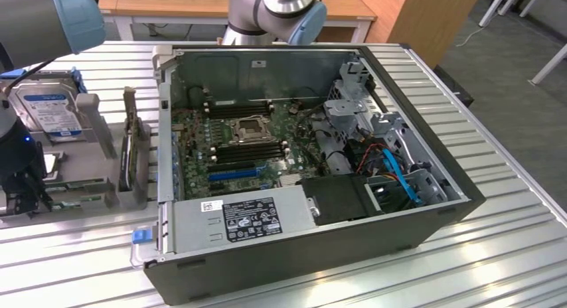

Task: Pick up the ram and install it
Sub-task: 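Pick up the ram and move it above insertion slot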

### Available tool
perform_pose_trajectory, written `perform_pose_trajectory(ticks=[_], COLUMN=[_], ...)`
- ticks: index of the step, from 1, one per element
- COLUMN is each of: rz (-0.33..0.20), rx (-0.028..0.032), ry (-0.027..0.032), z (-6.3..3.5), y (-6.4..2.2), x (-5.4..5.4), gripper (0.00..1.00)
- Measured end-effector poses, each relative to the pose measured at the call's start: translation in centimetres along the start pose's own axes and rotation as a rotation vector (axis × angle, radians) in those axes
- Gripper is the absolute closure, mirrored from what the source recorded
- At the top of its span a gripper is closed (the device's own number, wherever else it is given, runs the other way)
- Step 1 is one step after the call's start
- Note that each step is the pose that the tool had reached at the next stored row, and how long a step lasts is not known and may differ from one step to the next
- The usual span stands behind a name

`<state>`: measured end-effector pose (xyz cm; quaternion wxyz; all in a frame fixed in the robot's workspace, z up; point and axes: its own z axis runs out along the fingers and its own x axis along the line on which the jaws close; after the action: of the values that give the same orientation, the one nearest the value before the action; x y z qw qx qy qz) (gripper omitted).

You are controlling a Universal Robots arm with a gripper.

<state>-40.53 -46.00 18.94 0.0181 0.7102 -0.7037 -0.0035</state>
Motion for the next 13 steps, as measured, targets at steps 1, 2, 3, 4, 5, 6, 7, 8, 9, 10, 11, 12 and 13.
perform_pose_trajectory(ticks=[1, 2, 3, 4, 5, 6, 7, 8, 9, 10, 11, 12, 13], rz=[0.000, 0.000, 0.000, 0.000, 0.000, 0.000, 0.000, 0.000, 0.000, 0.000, 0.000, 0.000, 0.000], rx=[0.0001, 0.0001, 0.0001, 0.0000, 0.0000, 0.0002, 0.0004, 0.0002, 0.0000, 0.0001, 0.0001, 0.0000, 0.0001], ry=[-0.0001, 0.0000, 0.0000, 0.0000, 0.0000, 0.0000, -0.0003, -0.0002, 0.0000, -0.0001, -0.0001, 0.0000, 0.0000], z=[0.01, 0.00, 0.00, 0.00, 0.00, -0.01, -0.32, -0.78, -1.24, -1.68, -2.17, -2.63, -3.07], y=[0.00, 0.00, 0.00, 0.00, 0.00, 0.00, 0.00, 0.02, 0.04, 0.05, 0.07, 0.08, 0.10], x=[0.0, 0.0, 0.0, 0.0, 0.0, 0.0, 0.0, 0.0, 0.0, 0.0, 0.0, 0.1, 0.1], gripper=[0.86, 0.86, 0.86, 0.86, 0.86, 0.86, 0.86, 0.86, 0.86, 0.86, 0.86, 0.86, 0.86])
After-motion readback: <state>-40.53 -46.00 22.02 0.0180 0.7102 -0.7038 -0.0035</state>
